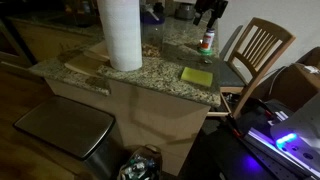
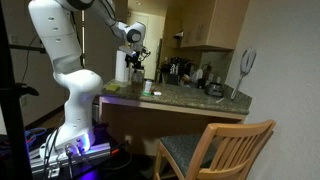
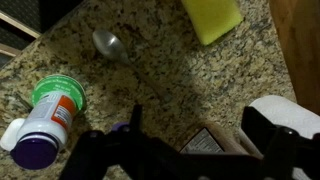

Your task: Move the white spoon to the counter top

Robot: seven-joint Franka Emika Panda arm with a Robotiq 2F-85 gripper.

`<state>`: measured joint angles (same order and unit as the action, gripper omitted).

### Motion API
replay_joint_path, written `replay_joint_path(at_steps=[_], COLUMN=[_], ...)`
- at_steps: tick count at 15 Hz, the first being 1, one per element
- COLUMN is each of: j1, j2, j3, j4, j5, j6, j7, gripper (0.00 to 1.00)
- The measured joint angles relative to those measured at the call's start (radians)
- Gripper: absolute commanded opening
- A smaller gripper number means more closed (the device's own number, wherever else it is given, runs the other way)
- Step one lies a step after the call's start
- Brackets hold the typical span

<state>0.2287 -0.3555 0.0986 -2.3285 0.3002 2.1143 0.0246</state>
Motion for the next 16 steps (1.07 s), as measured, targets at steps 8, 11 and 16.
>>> replay_joint_path(at_steps=[8, 11, 16], j1=[-0.014, -0.017, -0.002], j2=[0.0, 0.023, 0.159], j3=[0.026, 0.084, 0.243], j4=[-0.014, 0.028, 0.29], j5=[-0.169, -0.263, -0.348], j6=[0.14, 0.228, 0.279], j7=[-0.003, 0.055, 0.293], gripper=[1.0, 1.0, 1.0])
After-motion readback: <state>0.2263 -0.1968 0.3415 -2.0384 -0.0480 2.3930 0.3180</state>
